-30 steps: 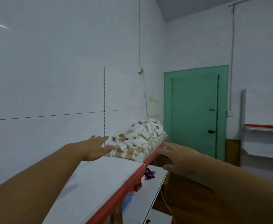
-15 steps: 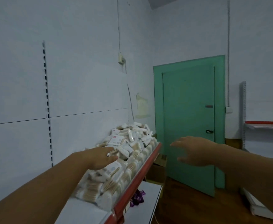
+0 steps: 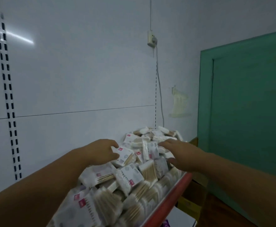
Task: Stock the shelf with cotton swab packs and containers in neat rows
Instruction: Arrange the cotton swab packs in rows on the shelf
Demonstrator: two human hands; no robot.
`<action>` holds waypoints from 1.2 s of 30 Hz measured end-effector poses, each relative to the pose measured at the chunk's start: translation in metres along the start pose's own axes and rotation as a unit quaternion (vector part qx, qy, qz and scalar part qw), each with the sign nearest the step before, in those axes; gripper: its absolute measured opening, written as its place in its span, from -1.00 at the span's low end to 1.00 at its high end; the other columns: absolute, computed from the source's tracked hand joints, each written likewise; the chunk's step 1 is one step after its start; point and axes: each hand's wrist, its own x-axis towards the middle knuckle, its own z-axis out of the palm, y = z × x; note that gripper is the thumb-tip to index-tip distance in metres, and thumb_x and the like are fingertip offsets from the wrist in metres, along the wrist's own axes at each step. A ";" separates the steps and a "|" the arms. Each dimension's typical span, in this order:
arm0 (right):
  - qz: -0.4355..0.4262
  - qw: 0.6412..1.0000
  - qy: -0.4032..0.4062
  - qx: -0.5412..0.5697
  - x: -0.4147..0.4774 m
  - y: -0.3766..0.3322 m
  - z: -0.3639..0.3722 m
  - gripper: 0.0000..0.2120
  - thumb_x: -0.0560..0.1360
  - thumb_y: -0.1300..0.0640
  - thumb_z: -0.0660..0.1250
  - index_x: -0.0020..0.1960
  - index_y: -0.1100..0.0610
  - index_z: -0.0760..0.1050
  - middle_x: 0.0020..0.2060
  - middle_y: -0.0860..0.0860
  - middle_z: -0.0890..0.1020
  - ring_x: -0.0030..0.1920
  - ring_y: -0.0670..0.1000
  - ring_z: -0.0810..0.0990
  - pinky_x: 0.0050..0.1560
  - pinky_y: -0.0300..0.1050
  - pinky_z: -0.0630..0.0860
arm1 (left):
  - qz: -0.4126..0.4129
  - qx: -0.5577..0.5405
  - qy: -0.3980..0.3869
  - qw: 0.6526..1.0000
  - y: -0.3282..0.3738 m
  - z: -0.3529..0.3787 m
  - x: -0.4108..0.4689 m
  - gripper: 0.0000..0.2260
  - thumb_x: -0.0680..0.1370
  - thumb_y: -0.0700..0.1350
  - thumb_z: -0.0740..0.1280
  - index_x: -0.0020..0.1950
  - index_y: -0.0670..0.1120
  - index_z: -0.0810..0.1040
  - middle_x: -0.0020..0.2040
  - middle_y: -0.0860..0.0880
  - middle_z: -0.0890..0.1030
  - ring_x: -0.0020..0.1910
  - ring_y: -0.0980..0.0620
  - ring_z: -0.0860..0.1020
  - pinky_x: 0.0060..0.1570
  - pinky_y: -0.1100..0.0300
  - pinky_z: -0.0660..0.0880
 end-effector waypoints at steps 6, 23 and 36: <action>-0.083 0.996 0.027 0.012 0.090 0.016 0.036 -0.44 0.53 0.13 0.32 0.47 -0.07 0.23 0.53 -0.07 0.13 0.49 -0.03 0.13 0.41 -0.12 0.18 | 0.049 -0.048 -0.037 0.997 0.002 -0.015 0.052 -0.65 0.55 0.13 0.28 0.32 0.09 0.46 0.03 0.18 0.59 0.02 0.21 0.54 0.07 0.26 0.45; -0.176 0.977 0.005 0.123 0.178 -0.050 0.018 -0.48 0.36 -0.40 0.27 0.09 -0.03 0.50 -0.01 -0.16 0.52 -0.04 -0.12 0.50 -0.14 -0.22 0.42 | -0.092 -0.504 0.161 0.843 -0.049 -0.027 0.026 -0.84 0.44 -0.31 0.38 -0.02 -0.13 0.61 -0.24 -0.06 0.68 -0.28 0.02 0.66 -0.40 0.22 0.54; -0.309 0.861 0.071 0.397 0.190 -0.076 0.004 -0.87 0.37 0.02 0.49 -0.16 -0.03 0.55 -0.17 -0.17 0.61 -0.22 -0.30 0.53 -0.30 -0.37 0.43 | -0.205 -0.576 0.224 0.759 -0.037 -0.028 -0.018 -0.79 0.59 -0.13 0.27 0.20 0.06 0.53 0.00 -0.11 0.69 -0.10 -0.10 0.68 -0.10 -0.20 0.58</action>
